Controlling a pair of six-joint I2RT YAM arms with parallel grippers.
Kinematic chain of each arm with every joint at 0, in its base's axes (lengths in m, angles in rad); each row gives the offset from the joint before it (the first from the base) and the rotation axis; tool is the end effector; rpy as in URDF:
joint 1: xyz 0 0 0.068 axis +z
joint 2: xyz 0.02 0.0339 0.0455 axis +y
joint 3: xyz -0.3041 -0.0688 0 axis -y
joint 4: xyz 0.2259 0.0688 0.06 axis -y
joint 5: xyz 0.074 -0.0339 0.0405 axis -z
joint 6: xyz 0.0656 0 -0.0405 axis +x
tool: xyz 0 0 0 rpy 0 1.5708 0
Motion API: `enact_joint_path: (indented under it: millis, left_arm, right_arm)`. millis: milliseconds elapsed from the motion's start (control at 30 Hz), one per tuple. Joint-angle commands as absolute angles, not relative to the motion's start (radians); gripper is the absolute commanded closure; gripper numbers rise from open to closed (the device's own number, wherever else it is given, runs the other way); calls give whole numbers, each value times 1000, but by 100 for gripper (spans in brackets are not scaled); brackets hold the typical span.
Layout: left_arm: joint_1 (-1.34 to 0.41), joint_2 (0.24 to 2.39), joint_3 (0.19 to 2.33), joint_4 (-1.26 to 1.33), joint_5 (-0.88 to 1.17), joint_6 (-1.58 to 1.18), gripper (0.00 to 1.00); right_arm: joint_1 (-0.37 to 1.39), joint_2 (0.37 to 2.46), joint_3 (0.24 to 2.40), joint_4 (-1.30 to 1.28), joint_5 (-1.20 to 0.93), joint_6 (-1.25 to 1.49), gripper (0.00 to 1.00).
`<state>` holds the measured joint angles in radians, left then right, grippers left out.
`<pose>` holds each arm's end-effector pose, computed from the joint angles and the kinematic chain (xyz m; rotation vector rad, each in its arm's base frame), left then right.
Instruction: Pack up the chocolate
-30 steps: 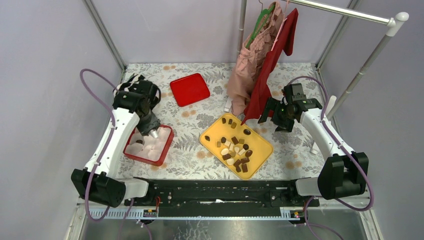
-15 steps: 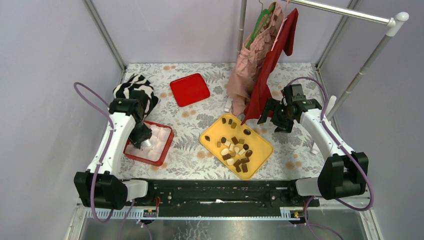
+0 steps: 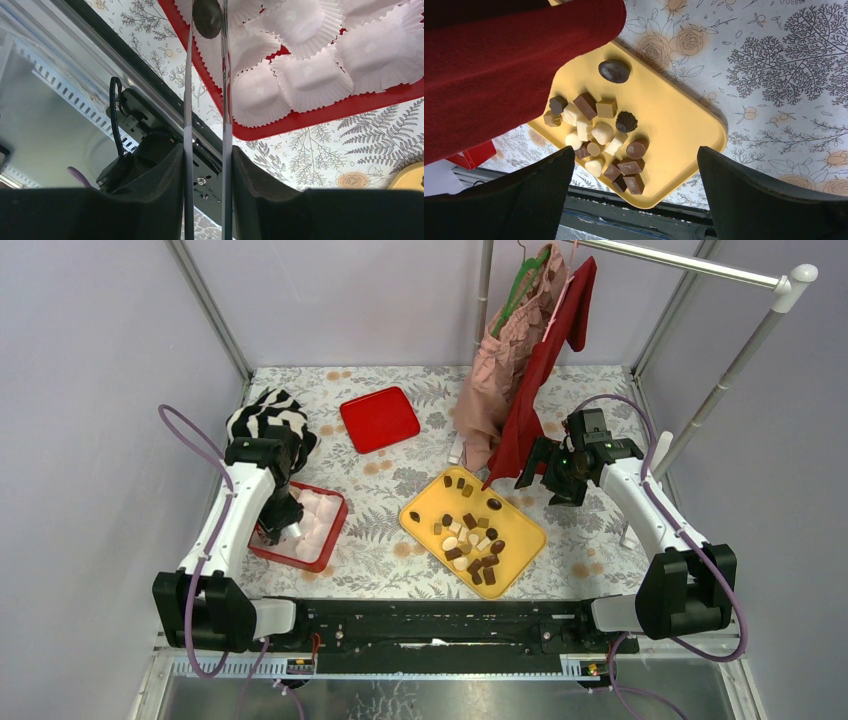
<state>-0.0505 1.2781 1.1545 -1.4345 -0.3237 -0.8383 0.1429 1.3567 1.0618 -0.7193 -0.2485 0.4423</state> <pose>0.1664 0.0125 0.3002 -1.1392 2.7328 0.4284 0.2567 0.0532 0.2856 0.2994 2.6142 0.5312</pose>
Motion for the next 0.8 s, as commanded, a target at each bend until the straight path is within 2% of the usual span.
enact_joint_path:
  millis: [0,200,400,533,567,767]
  left_arm:
    - [-43,1277,1159,-1416,-376,-819,78]
    - [-41,1276,1147,-1384,-369,-804,73]
    - [-41,1291,1167,-1371,-383,-784,61]
    - [-41,1293,1168,-1370,-385,-782,59]
    - [-41,1292,1168,-1370,-384,-784,55]
    - [-41,1282,1161,-1369,-379,-788,54]
  right_arm:
    - [140,1333,1059,-704,-254,443,0]
    - [139,1329,1050,-697,-256,449,0]
    - [139,1327,1043,-692,-258,450,0]
    - [139,1322,1040,-693,-256,450,0]
    - [139,1320,1040,-694,-255,451,0]
    - [139,1321,1038,-693,-254,451,0]
